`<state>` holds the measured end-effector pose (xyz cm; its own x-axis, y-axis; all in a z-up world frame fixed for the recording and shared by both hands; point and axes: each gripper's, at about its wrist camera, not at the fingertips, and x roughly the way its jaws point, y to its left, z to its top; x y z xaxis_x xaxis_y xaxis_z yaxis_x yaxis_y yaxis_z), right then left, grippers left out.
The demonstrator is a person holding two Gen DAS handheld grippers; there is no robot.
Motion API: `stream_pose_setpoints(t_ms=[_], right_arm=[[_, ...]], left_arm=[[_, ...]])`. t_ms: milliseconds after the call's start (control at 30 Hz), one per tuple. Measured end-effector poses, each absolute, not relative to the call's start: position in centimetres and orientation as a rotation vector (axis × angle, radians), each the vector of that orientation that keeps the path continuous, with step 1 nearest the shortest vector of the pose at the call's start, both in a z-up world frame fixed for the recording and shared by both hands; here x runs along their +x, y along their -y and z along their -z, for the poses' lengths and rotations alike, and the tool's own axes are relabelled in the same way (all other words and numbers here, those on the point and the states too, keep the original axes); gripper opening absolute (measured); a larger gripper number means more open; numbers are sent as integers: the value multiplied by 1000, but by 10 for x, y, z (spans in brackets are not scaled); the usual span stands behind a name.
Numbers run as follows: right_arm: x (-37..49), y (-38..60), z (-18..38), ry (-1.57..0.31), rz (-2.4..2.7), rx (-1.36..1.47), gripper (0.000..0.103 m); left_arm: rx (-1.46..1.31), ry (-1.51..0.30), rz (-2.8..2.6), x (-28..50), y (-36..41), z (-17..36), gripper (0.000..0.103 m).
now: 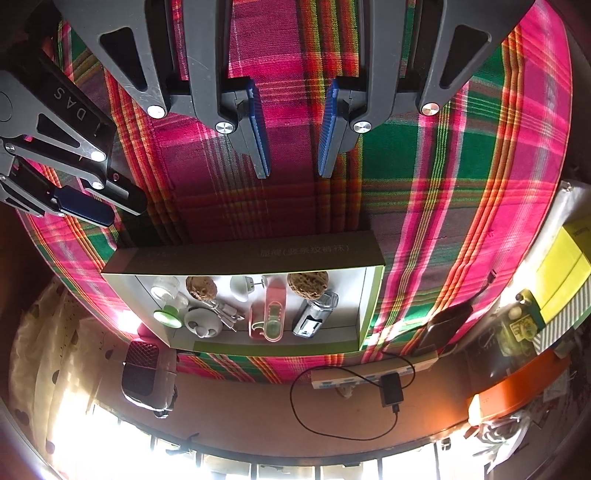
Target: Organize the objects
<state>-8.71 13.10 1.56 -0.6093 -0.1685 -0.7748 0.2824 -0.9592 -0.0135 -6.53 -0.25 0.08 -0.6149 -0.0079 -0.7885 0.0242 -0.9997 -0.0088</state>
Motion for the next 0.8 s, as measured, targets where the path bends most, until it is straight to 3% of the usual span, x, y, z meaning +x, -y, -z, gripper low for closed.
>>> stream_pose_setpoints(t_ms=[167, 300, 800], right_arm=[[-84, -135, -10, -192, 2612, 1257, 38], [-81, -137, -8, -192, 2622, 1259, 47], [-78, -147, -7, -157, 2647, 1288, 59]], left_arm=[[1370, -26, 2808, -62, -1, 2, 25], [1352, -47, 2802, -61, -1, 2, 25], [1316, -31, 2789, -57, -6, 4, 26]])
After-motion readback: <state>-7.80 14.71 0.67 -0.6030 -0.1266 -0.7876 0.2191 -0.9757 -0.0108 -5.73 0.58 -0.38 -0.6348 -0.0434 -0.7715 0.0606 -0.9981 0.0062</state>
